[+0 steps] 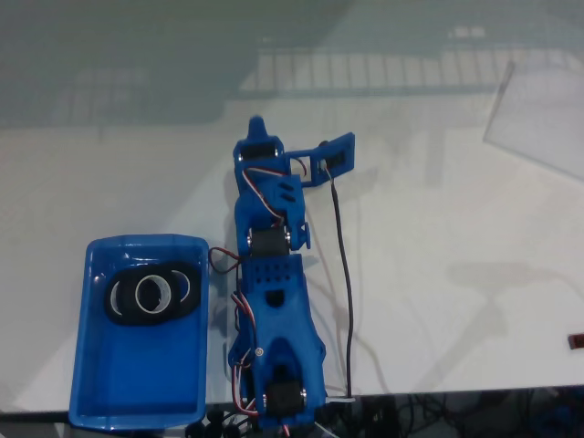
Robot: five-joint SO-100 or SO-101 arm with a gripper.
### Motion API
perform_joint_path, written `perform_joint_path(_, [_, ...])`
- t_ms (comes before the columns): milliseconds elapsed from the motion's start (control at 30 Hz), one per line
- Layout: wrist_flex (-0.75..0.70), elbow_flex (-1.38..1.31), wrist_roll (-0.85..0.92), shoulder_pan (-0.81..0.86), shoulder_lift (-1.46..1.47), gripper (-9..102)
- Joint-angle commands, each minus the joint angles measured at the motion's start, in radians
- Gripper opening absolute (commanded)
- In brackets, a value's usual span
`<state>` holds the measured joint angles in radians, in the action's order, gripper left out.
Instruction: Grasp all tape and put them in the bin.
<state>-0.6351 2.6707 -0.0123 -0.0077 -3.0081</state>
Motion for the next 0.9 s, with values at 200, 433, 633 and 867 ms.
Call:
perform_joint_path(200, [-0.034, 0.172, 0.032, 0.089, -0.118, 0])
perform_joint_path(433, [-0.092, 0.25, 0.064, 0.094, -0.19, 0])
perform_joint_path(633, [-0.167, 0.301, 0.086, 0.098, -0.255, 0])
perform_joint_path(867, [-0.229, 0.341, 0.089, 0.103, -0.316, 0])
